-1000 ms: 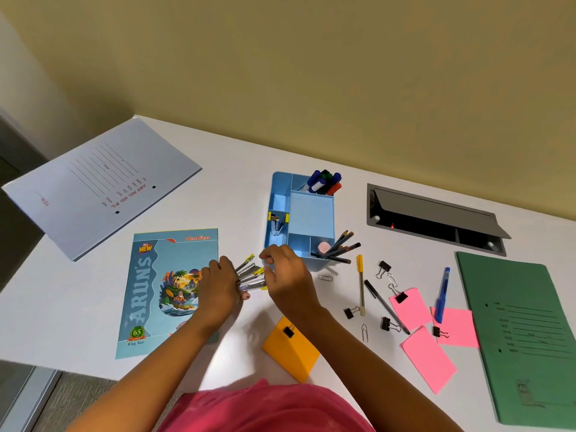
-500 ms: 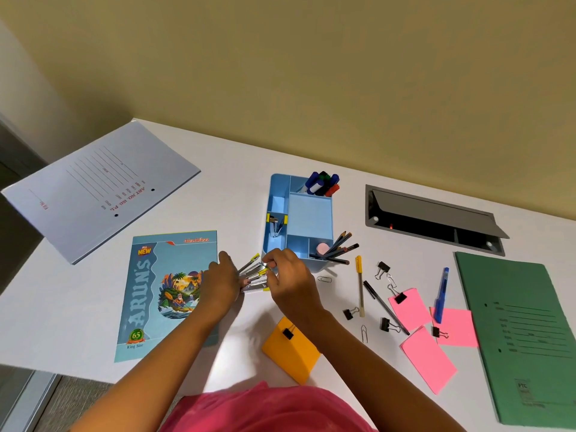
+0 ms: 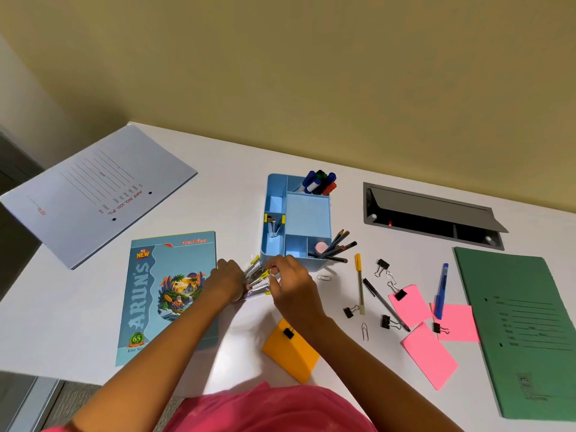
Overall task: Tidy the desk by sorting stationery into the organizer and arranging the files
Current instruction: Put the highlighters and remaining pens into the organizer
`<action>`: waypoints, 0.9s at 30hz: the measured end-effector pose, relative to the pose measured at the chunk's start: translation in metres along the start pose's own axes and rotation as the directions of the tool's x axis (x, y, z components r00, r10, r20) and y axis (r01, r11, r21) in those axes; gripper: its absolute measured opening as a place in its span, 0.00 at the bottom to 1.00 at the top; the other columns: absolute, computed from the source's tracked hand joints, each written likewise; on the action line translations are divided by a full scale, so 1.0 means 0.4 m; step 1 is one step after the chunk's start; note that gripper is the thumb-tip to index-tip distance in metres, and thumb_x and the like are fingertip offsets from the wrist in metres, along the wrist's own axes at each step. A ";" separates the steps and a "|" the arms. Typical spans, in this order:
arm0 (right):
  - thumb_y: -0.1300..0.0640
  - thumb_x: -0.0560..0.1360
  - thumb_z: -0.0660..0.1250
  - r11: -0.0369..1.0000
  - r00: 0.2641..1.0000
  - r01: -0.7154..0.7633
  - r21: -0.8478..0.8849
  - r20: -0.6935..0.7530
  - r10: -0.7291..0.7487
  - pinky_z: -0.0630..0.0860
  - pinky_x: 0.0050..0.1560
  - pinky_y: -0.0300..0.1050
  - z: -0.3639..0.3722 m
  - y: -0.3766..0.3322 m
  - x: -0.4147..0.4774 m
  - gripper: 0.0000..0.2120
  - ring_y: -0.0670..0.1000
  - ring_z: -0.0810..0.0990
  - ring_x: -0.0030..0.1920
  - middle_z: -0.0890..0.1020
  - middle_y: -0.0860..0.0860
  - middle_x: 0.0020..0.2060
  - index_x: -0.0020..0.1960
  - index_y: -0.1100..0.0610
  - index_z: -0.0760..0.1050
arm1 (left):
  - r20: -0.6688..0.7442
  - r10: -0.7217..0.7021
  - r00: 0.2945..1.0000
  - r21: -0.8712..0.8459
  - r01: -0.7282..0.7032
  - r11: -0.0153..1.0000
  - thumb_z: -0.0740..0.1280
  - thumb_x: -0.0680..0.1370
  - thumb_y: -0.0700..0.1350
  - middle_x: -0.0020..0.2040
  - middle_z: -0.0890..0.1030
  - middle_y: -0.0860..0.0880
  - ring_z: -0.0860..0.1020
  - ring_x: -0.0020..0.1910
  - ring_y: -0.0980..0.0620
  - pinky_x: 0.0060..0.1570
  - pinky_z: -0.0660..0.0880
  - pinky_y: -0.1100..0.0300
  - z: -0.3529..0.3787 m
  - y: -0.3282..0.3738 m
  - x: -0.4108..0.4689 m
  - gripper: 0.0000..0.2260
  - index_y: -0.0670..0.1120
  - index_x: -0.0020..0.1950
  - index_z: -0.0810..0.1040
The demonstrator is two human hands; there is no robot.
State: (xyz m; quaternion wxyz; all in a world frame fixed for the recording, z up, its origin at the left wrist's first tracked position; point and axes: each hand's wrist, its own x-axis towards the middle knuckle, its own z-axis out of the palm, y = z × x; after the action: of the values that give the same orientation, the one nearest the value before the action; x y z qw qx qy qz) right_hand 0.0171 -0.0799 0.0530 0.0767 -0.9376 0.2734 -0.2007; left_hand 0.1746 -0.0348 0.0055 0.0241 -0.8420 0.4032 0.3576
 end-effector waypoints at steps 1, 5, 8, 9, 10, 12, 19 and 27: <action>0.66 0.77 0.62 1.000 1.000 0.000 0.010 -0.003 0.000 0.79 0.39 0.41 -0.002 0.001 0.001 0.09 0.54 0.80 0.43 0.82 0.56 0.44 0.43 0.65 0.80 | -0.009 0.010 1.000 0.003 -0.010 1.000 0.68 0.74 0.48 0.60 0.70 0.39 0.74 0.58 0.39 0.52 0.74 0.50 -0.005 0.000 -0.007 0.20 0.39 0.62 0.70; 0.71 0.72 0.65 0.986 0.996 -0.053 0.156 -0.058 0.063 0.76 0.37 0.39 -0.029 -0.010 0.011 0.04 0.53 0.78 0.39 0.81 0.55 0.41 0.42 0.65 0.78 | -0.126 0.035 0.991 -0.046 -0.041 0.998 0.67 0.75 0.43 0.52 0.79 0.42 0.77 0.51 0.43 0.43 0.72 0.55 -0.020 -0.008 -0.029 0.09 0.43 0.54 0.75; 0.72 0.71 0.66 0.961 0.990 -0.121 0.250 -0.042 0.136 0.76 0.39 0.38 -0.043 -0.011 0.015 0.06 0.52 0.78 0.39 0.80 0.55 0.39 0.45 0.64 0.77 | -0.237 0.017 0.971 -0.195 -0.065 0.979 0.66 0.75 0.40 0.46 0.80 0.42 0.77 0.47 0.42 0.39 0.70 0.55 -0.024 -0.017 -0.054 0.05 0.43 0.50 0.75; 0.71 0.72 0.65 0.939 0.983 -0.168 0.298 -0.015 0.181 0.75 0.40 0.36 -0.050 -0.013 0.018 0.06 0.52 0.78 0.40 0.79 0.55 0.40 0.47 0.63 0.77 | -0.284 0.018 0.959 -0.231 -0.086 0.969 0.67 0.74 0.39 0.45 0.81 0.42 0.77 0.46 0.42 0.38 0.70 0.56 -0.026 -0.019 -0.063 0.04 0.44 0.48 0.75; 0.69 0.73 0.64 0.912 0.973 -0.220 0.346 0.013 0.230 0.73 0.42 0.35 -0.057 -0.017 0.024 0.07 0.52 0.78 0.41 0.79 0.55 0.42 0.48 0.63 0.77 | -0.332 0.012 0.943 -0.270 -0.107 0.957 0.67 0.73 0.36 0.43 0.81 0.43 0.77 0.45 0.42 0.37 0.69 0.56 -0.026 -0.022 -0.072 0.05 0.45 0.46 0.75; 0.68 0.74 0.64 0.871 0.960 -0.262 0.415 0.019 0.279 0.69 0.44 0.32 -0.062 -0.018 0.032 0.07 0.53 0.78 0.43 0.79 0.56 0.44 0.51 0.63 0.76 | -0.421 -0.019 0.907 -0.372 -0.153 0.916 0.64 0.70 0.32 0.38 0.79 0.48 0.76 0.40 0.44 0.33 0.66 0.56 -0.029 -0.024 -0.095 0.09 0.45 0.42 0.75; 0.56 0.76 0.68 0.700 0.917 -0.378 0.606 0.139 0.374 0.73 0.43 0.32 -0.081 -0.040 0.087 0.23 0.45 0.74 0.38 0.74 0.51 0.53 0.68 0.55 0.68 | -0.637 -0.034 0.770 -0.466 -0.350 0.813 0.67 0.72 0.32 0.38 0.78 0.55 0.73 0.32 0.60 0.31 0.66 0.61 -0.077 -0.005 -0.165 0.12 0.50 0.43 0.74; 0.70 0.75 0.65 0.760 0.929 -0.317 0.567 0.026 0.368 0.73 0.42 0.27 -0.130 -0.026 0.169 0.07 0.37 0.75 0.40 0.77 0.55 0.46 0.51 0.64 0.79 | -0.688 0.008 0.726 -0.536 -0.515 0.669 0.71 0.74 0.39 0.45 0.80 0.59 0.77 0.35 0.55 0.38 0.72 0.59 -0.104 0.069 -0.189 0.10 0.52 0.48 0.76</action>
State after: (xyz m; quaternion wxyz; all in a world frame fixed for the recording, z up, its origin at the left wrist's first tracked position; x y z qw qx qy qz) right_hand 0.0523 -0.1097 0.1256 0.3725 -0.7973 0.3720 -0.2953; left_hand 0.1479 -0.0171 0.0904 -0.4875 -0.7823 0.3457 0.1758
